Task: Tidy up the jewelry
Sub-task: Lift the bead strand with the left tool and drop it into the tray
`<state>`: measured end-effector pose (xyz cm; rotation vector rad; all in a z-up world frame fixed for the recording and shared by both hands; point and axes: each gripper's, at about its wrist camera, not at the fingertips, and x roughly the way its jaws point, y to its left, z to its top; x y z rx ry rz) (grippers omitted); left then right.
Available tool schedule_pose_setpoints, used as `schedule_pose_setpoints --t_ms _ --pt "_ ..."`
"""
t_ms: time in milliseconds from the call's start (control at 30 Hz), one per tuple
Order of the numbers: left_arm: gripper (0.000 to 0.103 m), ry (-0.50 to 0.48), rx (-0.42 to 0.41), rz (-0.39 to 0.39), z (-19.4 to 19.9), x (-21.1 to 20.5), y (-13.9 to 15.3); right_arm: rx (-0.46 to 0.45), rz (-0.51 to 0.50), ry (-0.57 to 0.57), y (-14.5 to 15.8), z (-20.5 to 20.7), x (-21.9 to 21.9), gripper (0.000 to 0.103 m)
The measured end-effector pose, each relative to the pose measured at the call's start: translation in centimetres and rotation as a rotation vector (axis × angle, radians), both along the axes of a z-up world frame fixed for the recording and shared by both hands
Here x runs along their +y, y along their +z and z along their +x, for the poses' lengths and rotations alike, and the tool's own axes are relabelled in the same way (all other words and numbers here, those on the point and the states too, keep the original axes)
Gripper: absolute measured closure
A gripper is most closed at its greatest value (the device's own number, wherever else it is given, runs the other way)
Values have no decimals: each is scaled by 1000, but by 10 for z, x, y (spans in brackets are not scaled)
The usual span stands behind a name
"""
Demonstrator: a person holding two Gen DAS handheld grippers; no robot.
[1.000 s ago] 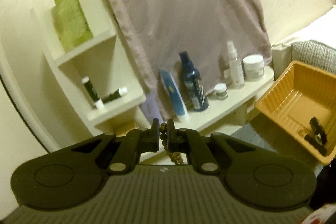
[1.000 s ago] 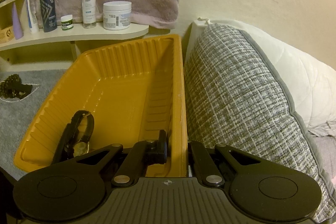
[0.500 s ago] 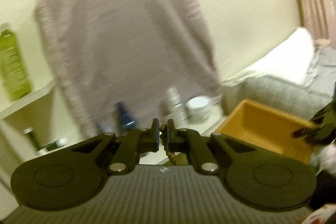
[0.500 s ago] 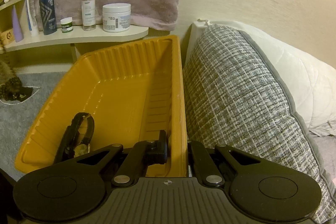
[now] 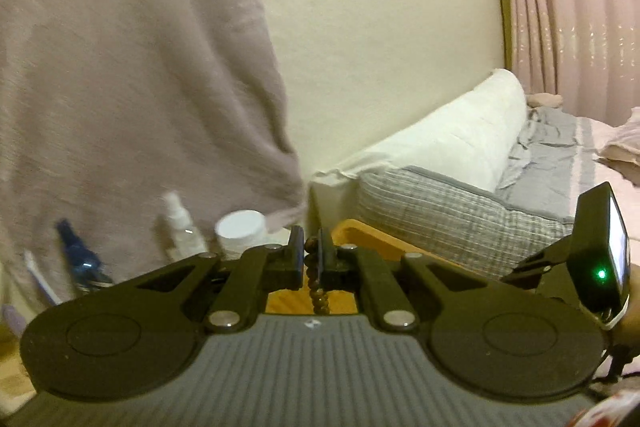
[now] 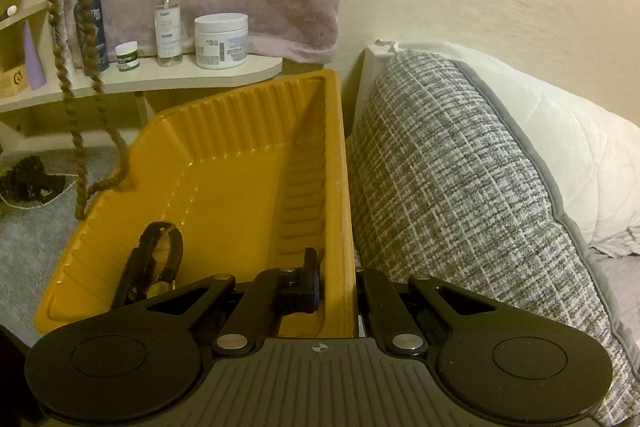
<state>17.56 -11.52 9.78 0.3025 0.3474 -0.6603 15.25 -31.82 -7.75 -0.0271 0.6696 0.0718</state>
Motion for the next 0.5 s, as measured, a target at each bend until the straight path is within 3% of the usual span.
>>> schedule_pose_setpoints --t_ms 233,500 --pt "97 -32 54 -15 15 -21 -9 0 6 -6 -1 1 -1 100" --pt "97 -66 27 -60 20 -34 11 3 14 -9 -2 4 -3 100"
